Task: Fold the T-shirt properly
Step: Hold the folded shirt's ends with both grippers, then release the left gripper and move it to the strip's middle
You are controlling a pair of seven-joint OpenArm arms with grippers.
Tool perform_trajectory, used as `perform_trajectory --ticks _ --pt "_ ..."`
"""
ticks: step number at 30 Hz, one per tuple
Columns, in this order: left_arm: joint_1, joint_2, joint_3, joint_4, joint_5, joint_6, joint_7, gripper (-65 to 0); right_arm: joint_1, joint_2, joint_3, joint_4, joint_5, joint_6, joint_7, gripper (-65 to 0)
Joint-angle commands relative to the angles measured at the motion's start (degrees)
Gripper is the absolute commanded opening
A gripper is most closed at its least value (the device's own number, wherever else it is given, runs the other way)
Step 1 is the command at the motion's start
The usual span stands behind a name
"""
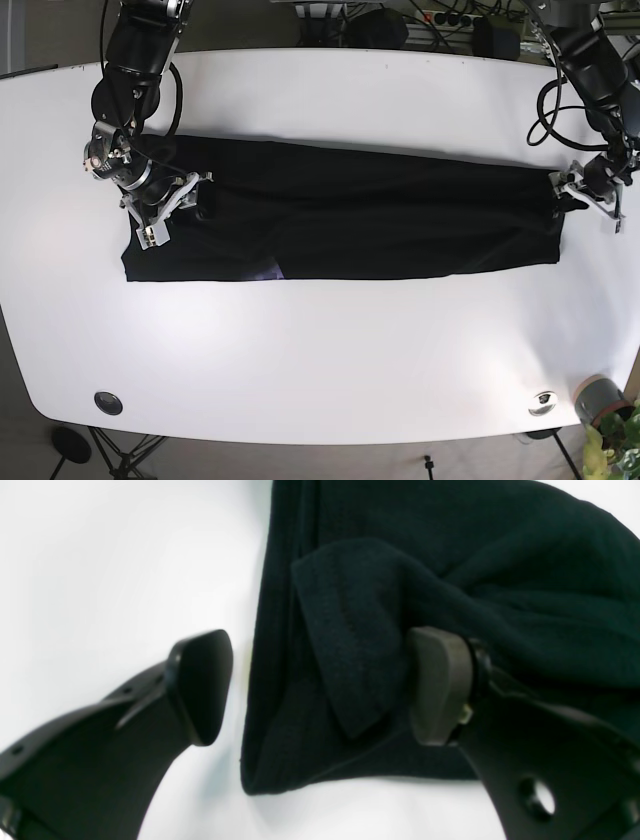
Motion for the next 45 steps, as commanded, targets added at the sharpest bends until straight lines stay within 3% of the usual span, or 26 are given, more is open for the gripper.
perform_trajectory --ticks 1,6,16,17,23,27,31,37,41,45 --pt "-1.0 -1.0 1.4 0.5 -0.5 -0.1 -0.1 -14.3 0.7 -0.2 0.2 0.9 -0.5 -0.13 -0.3 -34.4" --pt "-1.0 -0.4 4.7 0.5 -0.7 -0.1 -0.1 -14.3 0.6 -0.5 0.2 0.9 -0.5 -0.13 -0.3 -34.4" --pt "-1.0 1.2 4.7 0.5 -0.5 -0.1 -0.1 -16.1 0.5 -0.6 0.2 0.9 -0.5 -0.04 -0.3 -34.4" --pt "-1.0 1.2 4.7 0.5 -0.5 -0.1 -0.1 -18.5 0.5 -0.6 0.2 0.9 -0.5 -0.04 -0.3 -34.4" --pt "-1.0 1.2 4.8 1.0 -0.5 -0.1 -0.1 -49.7 0.4 -0.6 0.3 0.9 -0.5 -0.04 -0.3 -34.4" --pt "-1.0 1.0 4.7 1.1 -0.5 -0.1 -0.1 -58.6 0.4 -0.6 0.3 0.9 -0.5 -0.04 -0.3 -34.4" --pt "-1.0 0.9 4.7 2.2 -0.5 -0.1 -0.2 -62.2 0.4 -0.7 0.3 0.9 -0.5 -0.04 -0.3 -34.4" --pt "2.4 1.3 4.8 14.1 0.2 -0.1 0.2 -62.9 0.4 -0.7 0.3 0.9 -0.5 -0.04 -0.3 -34.4" --pt "5.6 4.0 6.1 26.5 3.6 -0.1 0.2 -62.9 0.4 -0.7 0.3 0.9 -0.5 -0.04 -0.3 -34.4" --pt "8.8 7.7 8.4 37.5 9.8 -0.1 0.3 -62.9 0.4 -0.7 0.3 0.9 -0.5 -0.04 -0.3 -34.4"
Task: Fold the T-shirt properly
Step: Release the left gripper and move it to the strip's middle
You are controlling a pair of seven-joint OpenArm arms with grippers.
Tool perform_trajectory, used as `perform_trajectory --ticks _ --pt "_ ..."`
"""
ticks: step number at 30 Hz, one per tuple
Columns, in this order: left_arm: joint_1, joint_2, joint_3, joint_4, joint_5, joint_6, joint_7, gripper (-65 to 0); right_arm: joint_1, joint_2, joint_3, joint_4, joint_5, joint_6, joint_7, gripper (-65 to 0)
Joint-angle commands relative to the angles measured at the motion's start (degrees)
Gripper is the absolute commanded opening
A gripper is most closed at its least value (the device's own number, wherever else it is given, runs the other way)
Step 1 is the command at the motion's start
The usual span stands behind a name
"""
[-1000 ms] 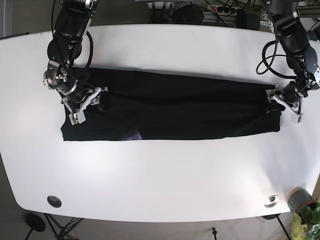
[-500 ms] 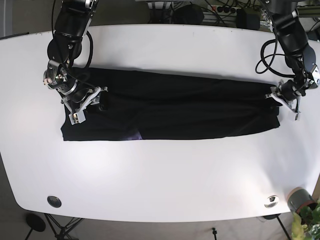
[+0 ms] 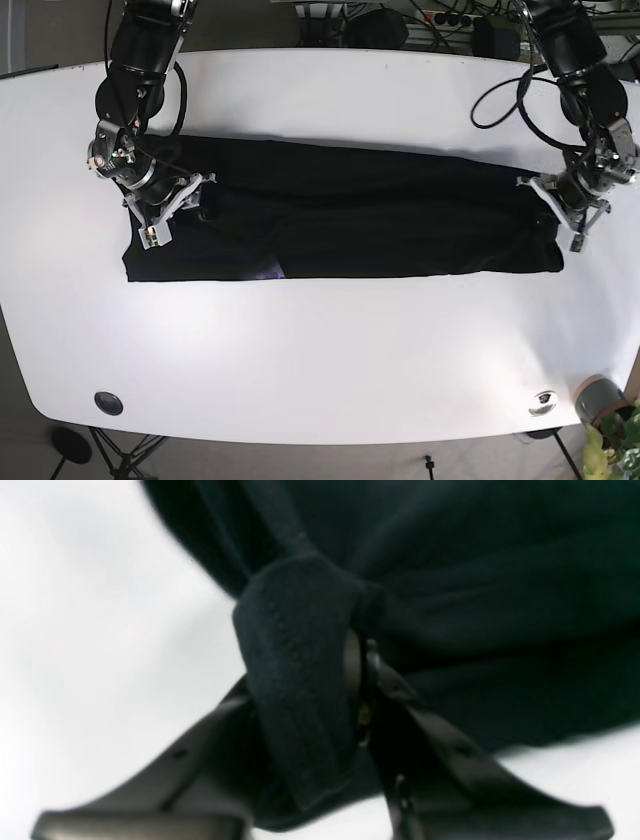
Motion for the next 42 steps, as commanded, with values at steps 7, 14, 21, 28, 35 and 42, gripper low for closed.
perform_trajectory --ticks 7,14,21,28,35,42 --pt "1.6 7.2 9.8 15.3 9.4 -0.3 -1.6 -62.8 0.6 0.1 0.1 0.7 -0.2 0.0 -0.5 -34.4" --pt "0.8 15.4 17.8 16.8 16.5 -0.3 -1.6 -62.8 0.9 -1.0 0.0 0.7 -0.2 0.0 -0.5 -34.4" --pt "-1.3 22.3 23.8 15.2 23.7 -0.3 -1.6 -62.8 0.9 -1.1 0.0 1.0 -0.2 0.0 -0.5 -34.4" --pt "-3.0 25.9 25.6 11.0 26.2 -0.3 -1.6 -62.8 0.9 -1.1 0.0 1.9 -0.2 0.0 -0.5 -34.4" --pt "-4.6 26.1 25.7 8.3 26.2 -0.3 -1.7 -62.6 0.9 -1.0 0.0 1.9 -0.2 0.0 -0.5 -34.4" --pt "-5.3 26.2 25.7 7.3 26.0 -0.3 -1.6 -46.0 0.9 -1.0 0.0 1.9 -0.2 0.0 -0.5 -34.4"
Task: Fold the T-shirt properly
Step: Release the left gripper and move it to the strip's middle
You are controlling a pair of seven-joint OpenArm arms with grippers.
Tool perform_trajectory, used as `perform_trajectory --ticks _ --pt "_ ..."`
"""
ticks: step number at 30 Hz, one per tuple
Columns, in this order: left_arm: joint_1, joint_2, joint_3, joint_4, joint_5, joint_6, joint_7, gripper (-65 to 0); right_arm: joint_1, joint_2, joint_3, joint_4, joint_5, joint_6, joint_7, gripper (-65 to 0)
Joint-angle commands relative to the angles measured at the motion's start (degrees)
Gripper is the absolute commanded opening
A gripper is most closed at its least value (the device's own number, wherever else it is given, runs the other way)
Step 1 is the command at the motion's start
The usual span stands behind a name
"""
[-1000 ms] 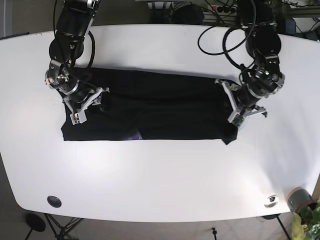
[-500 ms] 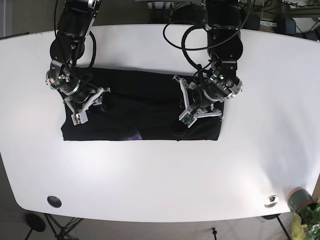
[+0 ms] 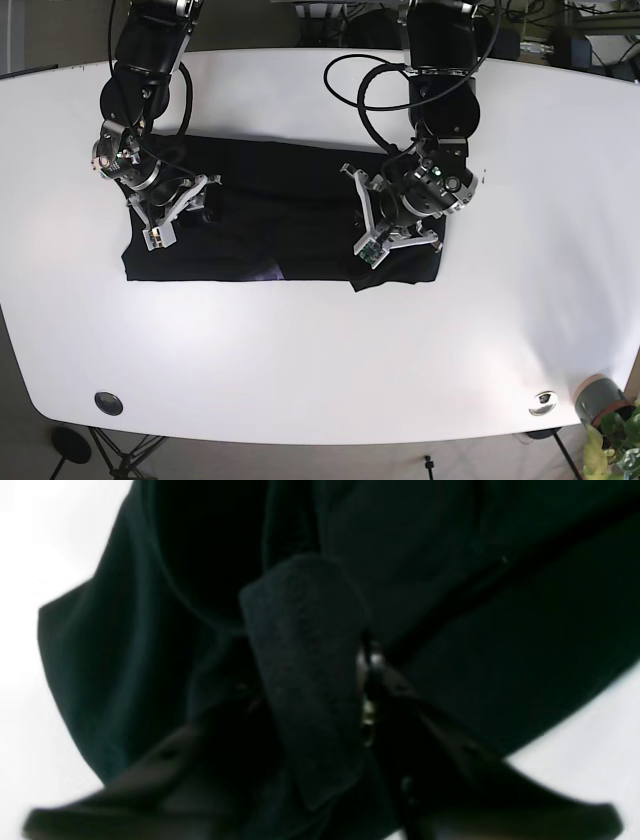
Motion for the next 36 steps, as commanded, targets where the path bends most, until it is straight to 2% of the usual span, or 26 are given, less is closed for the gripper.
perform_trajectory --ticks 1,3,6,13,18,25,32,34,36 --pt "-1.0 0.5 0.2 0.8 -1.1 -0.1 -1.5 -43.6 0.8 0.4 0.0 1.0 0.1 0.37 0.0 -34.4" --pt "-1.0 1.1 0.4 0.8 -1.1 -0.1 -1.5 -39.4 0.8 0.4 0.0 1.0 0.1 0.37 0.0 -34.4" --pt "-1.0 2.1 1.9 1.1 -1.0 -0.1 -1.4 -37.6 0.9 0.4 0.0 1.0 0.1 0.37 0.0 -34.4" --pt "-0.4 2.2 9.9 5.5 -1.2 -0.1 -1.4 -37.5 1.6 0.4 0.0 1.0 0.1 0.37 -0.1 -34.4" --pt "0.4 2.2 10.0 10.5 -1.0 -0.1 -1.5 -37.2 1.6 0.4 0.0 1.1 0.1 0.37 -0.1 -34.4" --pt "-0.5 -0.7 10.1 10.5 -1.3 -0.1 -1.4 -36.9 1.6 0.4 0.0 1.1 0.1 0.37 -0.1 -34.4" --pt "-0.8 -0.5 10.1 10.5 -1.5 -0.1 -1.4 -36.9 1.6 0.3 0.0 1.1 0.1 0.37 -0.1 -34.4" --pt "-0.8 -0.3 10.0 10.8 -3.0 -0.1 -0.7 -36.9 1.6 0.3 0.0 1.1 0.1 0.37 -0.1 -34.4" --pt "-0.9 -0.1 9.7 10.9 -7.1 -0.1 1.7 -36.9 1.6 0.3 0.0 1.1 0.1 0.37 -0.1 -34.4"
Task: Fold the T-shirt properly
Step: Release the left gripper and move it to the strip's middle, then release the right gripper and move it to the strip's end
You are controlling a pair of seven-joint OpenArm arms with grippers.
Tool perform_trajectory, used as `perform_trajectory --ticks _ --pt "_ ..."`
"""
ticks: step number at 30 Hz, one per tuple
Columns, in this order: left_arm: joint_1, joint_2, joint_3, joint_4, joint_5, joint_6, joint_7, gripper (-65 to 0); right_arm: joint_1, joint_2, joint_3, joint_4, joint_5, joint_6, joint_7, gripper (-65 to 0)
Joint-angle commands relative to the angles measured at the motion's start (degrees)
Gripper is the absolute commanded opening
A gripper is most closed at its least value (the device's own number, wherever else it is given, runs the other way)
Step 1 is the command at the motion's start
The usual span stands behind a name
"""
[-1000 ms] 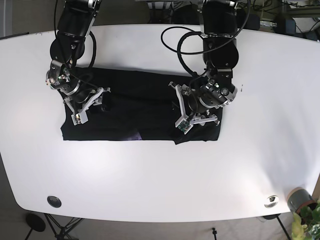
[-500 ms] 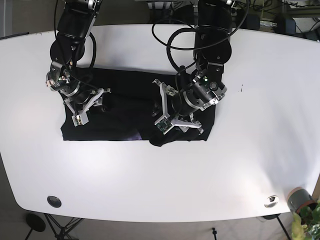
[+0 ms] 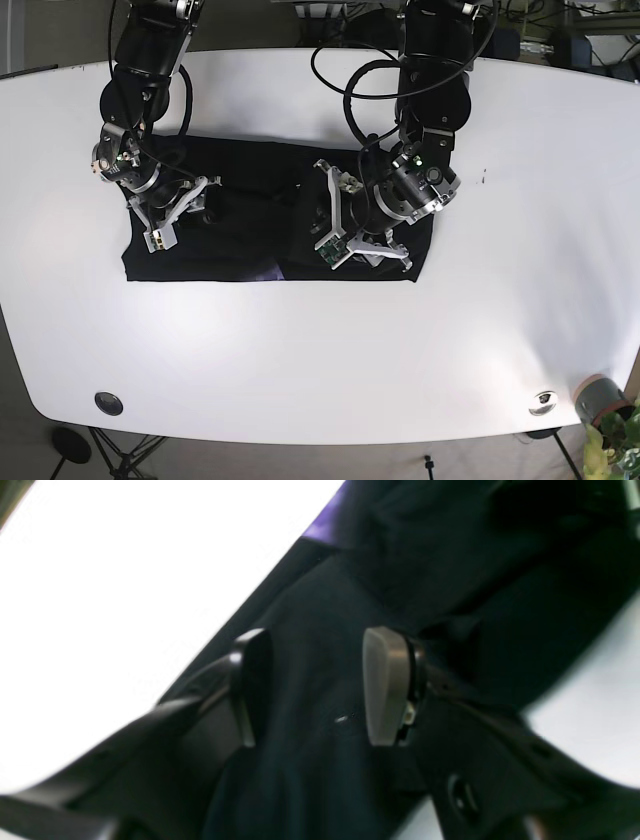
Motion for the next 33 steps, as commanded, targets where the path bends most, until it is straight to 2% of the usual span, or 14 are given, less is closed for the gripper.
perform_trajectory --ticks 1,2,5,9,14,19,24,28,33 --pt "-1.3 0.3 -0.3 1.3 -5.9 -0.1 2.1 -36.9 0.9 0.3 0.0 1.1 0.5 0.37 0.5 -34.4" --pt "-1.4 0.2 -0.8 1.3 -8.5 -0.1 4.0 -36.9 0.9 0.3 0.0 1.1 0.5 0.37 0.5 -34.4" --pt "-1.6 0.2 -3.1 1.2 -12.2 -0.1 6.2 -36.9 0.9 0.3 0.0 1.1 0.5 0.37 0.5 -34.4" --pt "-1.2 -0.1 -5.8 0.9 -11.0 -0.1 6.1 -37.4 0.9 0.3 0.0 2.9 0.5 0.37 0.2 -34.4" --pt "-1.2 -3.5 -8.8 -1.6 -8.2 -0.1 4.3 -37.6 1.2 -0.8 0.0 10.3 1.3 0.37 -4.9 -34.4" --pt "0.0 -8.5 -13.5 -5.4 -8.0 -0.1 1.1 -37.6 2.1 -1.4 0.1 18.1 6.0 0.11 -12.6 -33.8" --pt "0.4 -10.9 -17.5 -7.6 -8.0 -0.1 -1.1 -37.6 3.5 -1.5 0.3 19.8 15.5 -0.15 -19.1 -33.8" --pt "1.7 -13.3 -17.7 -8.7 -8.0 -0.1 -3.8 -37.6 3.5 -2.1 -0.1 17.8 20.0 -0.24 -19.6 -33.8" --pt "1.9 -13.9 -17.7 -12.2 -7.6 -0.1 -6.5 -37.6 3.7 -4.3 -0.2 13.5 20.8 -0.24 -19.6 -33.8"
